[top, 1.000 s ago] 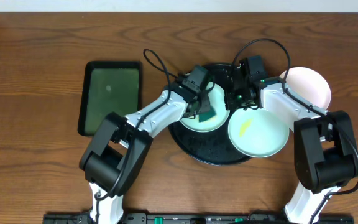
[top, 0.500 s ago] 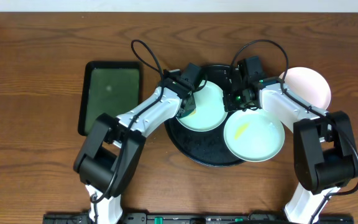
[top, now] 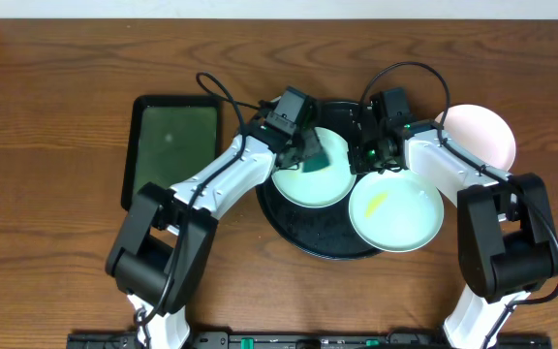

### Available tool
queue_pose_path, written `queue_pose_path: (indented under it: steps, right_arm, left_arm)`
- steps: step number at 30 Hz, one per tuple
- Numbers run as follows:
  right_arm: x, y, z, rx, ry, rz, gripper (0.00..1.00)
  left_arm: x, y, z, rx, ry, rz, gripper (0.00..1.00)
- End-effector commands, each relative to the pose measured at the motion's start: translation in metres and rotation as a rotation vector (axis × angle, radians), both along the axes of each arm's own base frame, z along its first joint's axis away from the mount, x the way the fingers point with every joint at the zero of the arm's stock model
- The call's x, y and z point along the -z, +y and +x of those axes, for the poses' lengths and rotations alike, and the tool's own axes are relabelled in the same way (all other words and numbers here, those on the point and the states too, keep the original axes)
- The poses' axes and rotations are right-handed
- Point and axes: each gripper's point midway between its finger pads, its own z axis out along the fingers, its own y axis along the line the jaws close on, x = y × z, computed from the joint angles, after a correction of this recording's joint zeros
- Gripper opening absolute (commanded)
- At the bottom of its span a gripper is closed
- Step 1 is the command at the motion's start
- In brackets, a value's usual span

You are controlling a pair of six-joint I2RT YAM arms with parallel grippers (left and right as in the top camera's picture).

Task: Clean dirty plates on tray and stack at the side
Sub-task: 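Scrub the green plate with the sponge in the left gripper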

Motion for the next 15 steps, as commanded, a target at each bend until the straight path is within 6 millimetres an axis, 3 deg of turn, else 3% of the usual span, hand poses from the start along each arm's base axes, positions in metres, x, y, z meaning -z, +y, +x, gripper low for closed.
queue_pose_path:
  steps: [1,10,15]
  right_arm:
    - [0.004,-0.010,-0.007,0.015,0.011,-0.053,0.01]
    - [0.004,-0.010,-0.007,0.015,0.011,-0.053,0.01]
    - [0.004,-0.011,-0.007,0.015,0.011,-0.053,0.01]
  left_arm:
    - [0.028,-0.015,-0.017,-0.024,0.121,-0.056,0.08]
    - [0.073,-0.012,-0.031,-0.015,0.234,-0.021,0.08]
    - [0.083,0.031,-0.032,-0.048,0.225,0.178,0.08]
